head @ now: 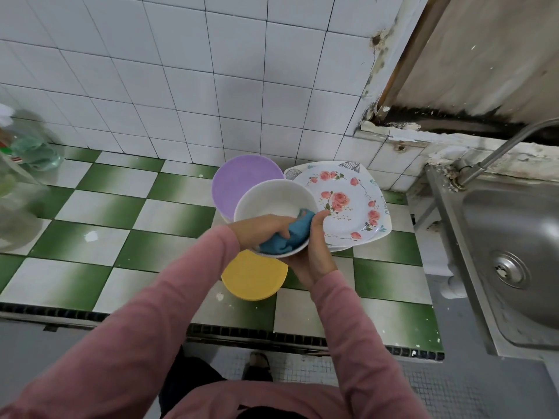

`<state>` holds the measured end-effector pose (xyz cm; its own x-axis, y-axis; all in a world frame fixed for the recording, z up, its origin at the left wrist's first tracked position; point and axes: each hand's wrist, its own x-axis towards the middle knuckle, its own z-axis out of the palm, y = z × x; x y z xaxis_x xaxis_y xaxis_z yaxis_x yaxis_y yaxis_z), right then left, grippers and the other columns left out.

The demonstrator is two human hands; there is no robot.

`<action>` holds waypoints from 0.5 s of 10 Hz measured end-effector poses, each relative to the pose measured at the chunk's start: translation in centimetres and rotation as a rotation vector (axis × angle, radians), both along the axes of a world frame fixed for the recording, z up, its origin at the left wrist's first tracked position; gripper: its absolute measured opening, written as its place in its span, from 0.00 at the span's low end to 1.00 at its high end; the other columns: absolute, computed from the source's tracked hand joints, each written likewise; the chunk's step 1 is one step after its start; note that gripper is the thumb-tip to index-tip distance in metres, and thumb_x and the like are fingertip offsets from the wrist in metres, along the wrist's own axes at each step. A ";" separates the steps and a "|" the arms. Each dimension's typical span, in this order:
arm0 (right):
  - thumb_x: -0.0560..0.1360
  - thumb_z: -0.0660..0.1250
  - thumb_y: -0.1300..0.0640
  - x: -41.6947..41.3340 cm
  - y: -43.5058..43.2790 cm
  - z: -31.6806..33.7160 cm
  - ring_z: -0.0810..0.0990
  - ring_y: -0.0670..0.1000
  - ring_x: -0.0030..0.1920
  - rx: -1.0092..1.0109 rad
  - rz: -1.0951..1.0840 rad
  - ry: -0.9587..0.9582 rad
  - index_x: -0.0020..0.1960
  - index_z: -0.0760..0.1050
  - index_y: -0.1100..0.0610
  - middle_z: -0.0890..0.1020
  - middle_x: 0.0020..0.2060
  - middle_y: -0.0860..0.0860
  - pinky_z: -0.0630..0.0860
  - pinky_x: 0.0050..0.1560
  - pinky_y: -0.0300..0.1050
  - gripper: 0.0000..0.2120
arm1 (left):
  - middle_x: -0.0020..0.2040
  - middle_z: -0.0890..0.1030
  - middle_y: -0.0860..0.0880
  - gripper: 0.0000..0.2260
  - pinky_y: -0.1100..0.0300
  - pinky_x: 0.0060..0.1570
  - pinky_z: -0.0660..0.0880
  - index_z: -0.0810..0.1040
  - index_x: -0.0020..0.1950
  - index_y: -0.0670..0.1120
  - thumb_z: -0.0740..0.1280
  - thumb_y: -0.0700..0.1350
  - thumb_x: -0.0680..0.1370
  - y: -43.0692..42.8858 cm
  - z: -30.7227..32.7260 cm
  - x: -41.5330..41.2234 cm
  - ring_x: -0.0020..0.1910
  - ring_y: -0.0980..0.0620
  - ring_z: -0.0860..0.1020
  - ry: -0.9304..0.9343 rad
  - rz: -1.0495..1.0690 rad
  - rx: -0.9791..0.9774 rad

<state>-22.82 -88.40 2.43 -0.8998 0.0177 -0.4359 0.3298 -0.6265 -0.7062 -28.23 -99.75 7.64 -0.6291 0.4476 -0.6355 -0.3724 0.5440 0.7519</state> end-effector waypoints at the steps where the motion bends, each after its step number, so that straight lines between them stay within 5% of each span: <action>1: 0.64 0.61 0.22 0.4 0.3 0.2 0.78 0.61 0.66 0.070 0.040 0.001 0.77 0.61 0.52 0.77 0.67 0.61 0.80 0.57 0.58 0.52 | 0.50 0.78 0.44 0.07 0.61 0.43 0.72 0.76 0.53 0.47 0.66 0.46 0.76 -0.1 0.7 -0.5 0.41 0.53 0.74 0.004 -0.173 -0.215; 2: 0.60 0.66 0.21 -0.1 0.6 -0.8 0.78 0.61 0.65 0.099 0.022 -0.007 0.77 0.60 0.51 0.77 0.67 0.60 0.79 0.59 0.59 0.55 | 0.68 0.74 0.38 0.17 0.58 0.52 0.73 0.74 0.67 0.38 0.56 0.45 0.84 -0.2 2.1 -0.4 0.57 0.43 0.77 0.083 -0.481 -0.537; 3: 0.69 0.58 0.25 0.4 -0.5 0.1 0.79 0.61 0.64 0.086 0.048 0.028 0.76 0.62 0.50 0.78 0.65 0.59 0.75 0.63 0.65 0.44 | 0.75 0.66 0.41 0.23 0.57 0.69 0.62 0.65 0.74 0.37 0.51 0.49 0.84 -0.4 2.3 1.1 0.74 0.45 0.65 0.330 -0.619 -0.805; 4: 0.70 0.59 0.29 0.1 -0.7 0.2 0.79 0.60 0.64 0.075 -0.004 0.027 0.75 0.62 0.48 0.78 0.66 0.58 0.75 0.64 0.66 0.39 | 0.81 0.43 0.49 0.29 0.51 0.77 0.42 0.42 0.80 0.43 0.48 0.51 0.83 -1.3 0.6 2.2 0.80 0.50 0.43 0.596 -0.629 -0.899; 5: 0.64 0.67 0.25 -0.2 -0.5 0.0 0.78 0.59 0.65 0.083 -0.041 0.022 0.75 0.62 0.47 0.78 0.66 0.57 0.76 0.63 0.65 0.46 | 0.79 0.35 0.52 0.31 0.51 0.76 0.34 0.34 0.79 0.47 0.41 0.56 0.78 -2.0 -2.0 2.3 0.78 0.51 0.35 0.885 -0.462 -0.818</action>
